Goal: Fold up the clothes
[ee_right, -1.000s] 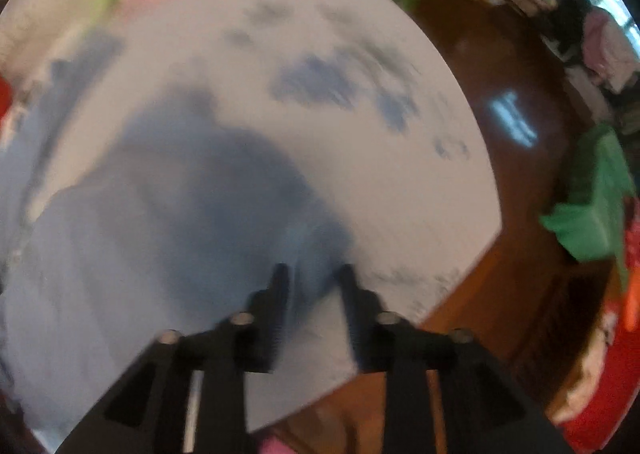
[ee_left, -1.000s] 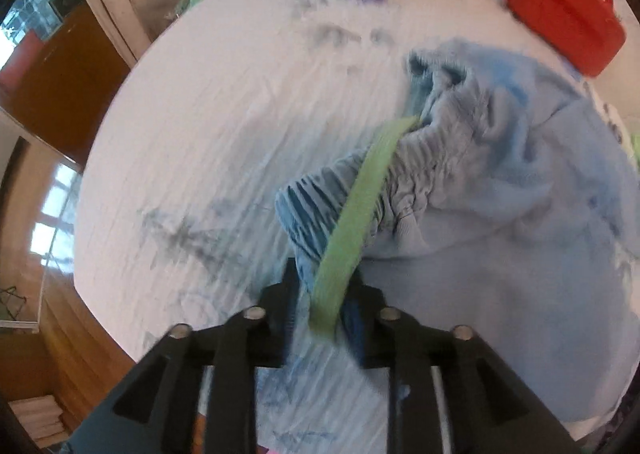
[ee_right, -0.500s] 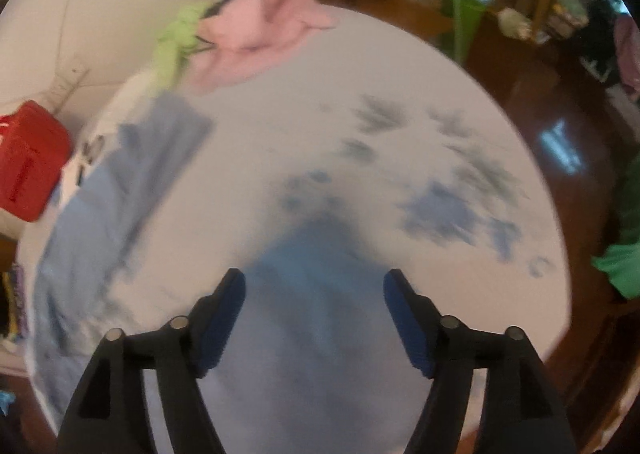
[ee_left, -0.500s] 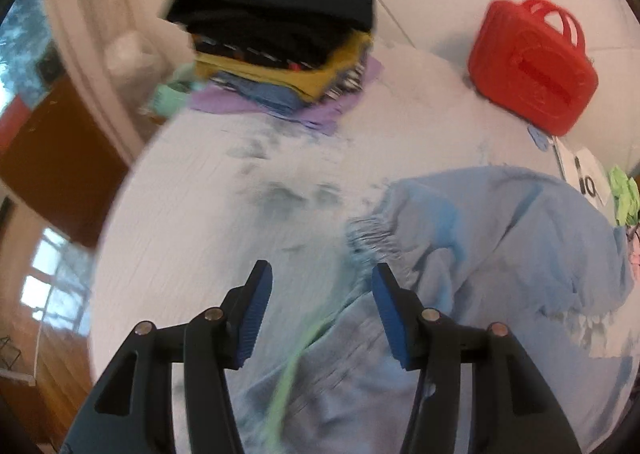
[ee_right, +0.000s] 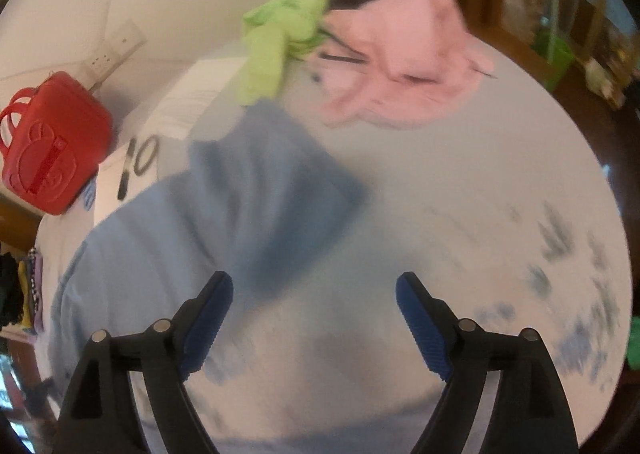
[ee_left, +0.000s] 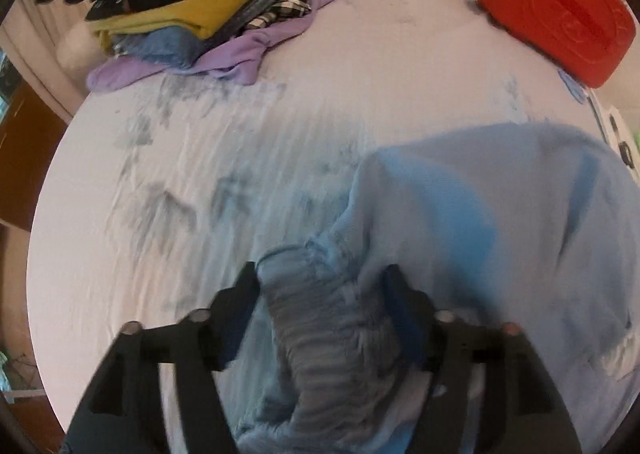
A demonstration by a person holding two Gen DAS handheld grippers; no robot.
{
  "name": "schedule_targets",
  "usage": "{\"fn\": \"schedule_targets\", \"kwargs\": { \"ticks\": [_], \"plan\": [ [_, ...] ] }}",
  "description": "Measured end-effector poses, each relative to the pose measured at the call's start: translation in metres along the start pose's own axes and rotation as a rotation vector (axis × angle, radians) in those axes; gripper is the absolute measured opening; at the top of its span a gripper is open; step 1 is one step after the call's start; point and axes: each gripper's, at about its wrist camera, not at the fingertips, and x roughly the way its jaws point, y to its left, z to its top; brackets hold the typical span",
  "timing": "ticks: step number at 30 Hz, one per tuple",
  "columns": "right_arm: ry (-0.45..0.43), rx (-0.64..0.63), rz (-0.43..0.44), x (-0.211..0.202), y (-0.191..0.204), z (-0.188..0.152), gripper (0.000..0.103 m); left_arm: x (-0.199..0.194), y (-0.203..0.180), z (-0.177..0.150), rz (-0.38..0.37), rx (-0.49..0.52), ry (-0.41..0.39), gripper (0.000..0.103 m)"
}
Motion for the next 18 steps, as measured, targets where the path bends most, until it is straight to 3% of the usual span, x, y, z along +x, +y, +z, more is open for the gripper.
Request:
{"fn": "schedule_targets", "kwargs": {
  "ticks": [2, 6, 7, 8, 11, 16, 18],
  "plan": [
    [0.001, -0.014, 0.003, 0.016, 0.013, 0.021, 0.085, 0.006, 0.002, 0.003, -0.009, -0.025, 0.003, 0.082],
    [-0.005, -0.051, -0.008, 0.056, 0.042, 0.075, 0.085, 0.009, -0.001, 0.006, -0.001, -0.010, 0.001, 0.086],
    [0.003, -0.051, -0.010, 0.067, 0.048, 0.088, 0.085, 0.009, -0.003, 0.006, 0.000, -0.003, 0.001, 0.083],
    [0.012, -0.052, -0.016, 0.078, 0.052, 0.099, 0.085, 0.008, -0.004, 0.007, -0.006, -0.001, -0.004, 0.070],
    [0.039, -0.053, -0.036, 0.112, 0.063, 0.129, 0.085, 0.006, -0.014, 0.012, 0.006, 0.029, -0.026, 0.052],
    [0.105, -0.077, -0.063, 0.160, 0.076, 0.146, 0.096, 0.006, -0.028, 0.013, 0.034, 0.040, -0.026, 0.037],
    [0.120, -0.115, -0.093, 0.167, 0.085, 0.142, 0.090, 0.006, -0.034, 0.015, 0.084, 0.051, -0.023, 0.035]
  ]
}}
